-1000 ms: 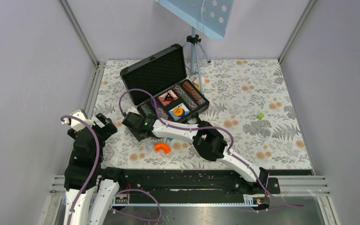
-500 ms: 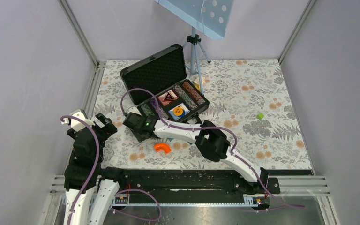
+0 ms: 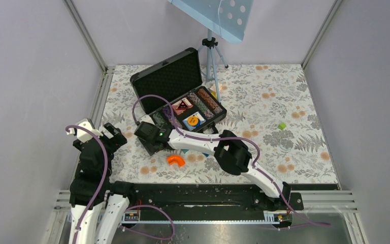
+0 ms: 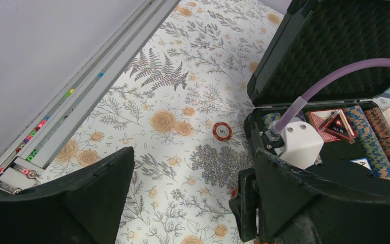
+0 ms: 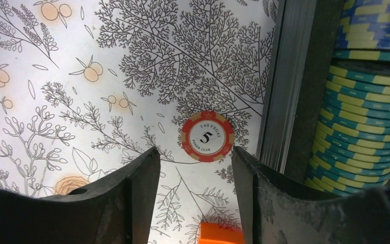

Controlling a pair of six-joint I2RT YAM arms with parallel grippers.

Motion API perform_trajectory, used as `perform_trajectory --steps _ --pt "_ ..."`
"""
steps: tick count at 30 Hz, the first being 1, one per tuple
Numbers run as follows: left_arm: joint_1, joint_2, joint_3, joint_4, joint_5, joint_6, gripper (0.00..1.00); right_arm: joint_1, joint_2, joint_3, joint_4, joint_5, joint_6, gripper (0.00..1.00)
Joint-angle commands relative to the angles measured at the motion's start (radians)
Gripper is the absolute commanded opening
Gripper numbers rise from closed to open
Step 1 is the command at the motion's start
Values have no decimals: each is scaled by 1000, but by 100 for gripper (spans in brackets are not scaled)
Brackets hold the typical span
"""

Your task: Pack up texas hold em set

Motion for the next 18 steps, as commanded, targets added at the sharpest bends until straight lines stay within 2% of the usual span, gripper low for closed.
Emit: perform_trajectory --steps 1,11,18 --pt "-5 -10 0 43 -23 8 87 3 -13 18 -44 79 21 62" --pt "-6 -10 0 42 -27 10 87 -5 77 93 -126 123 0 65" --pt "-7 -9 0 42 -25 10 87 -6 120 112 -143 88 8 65"
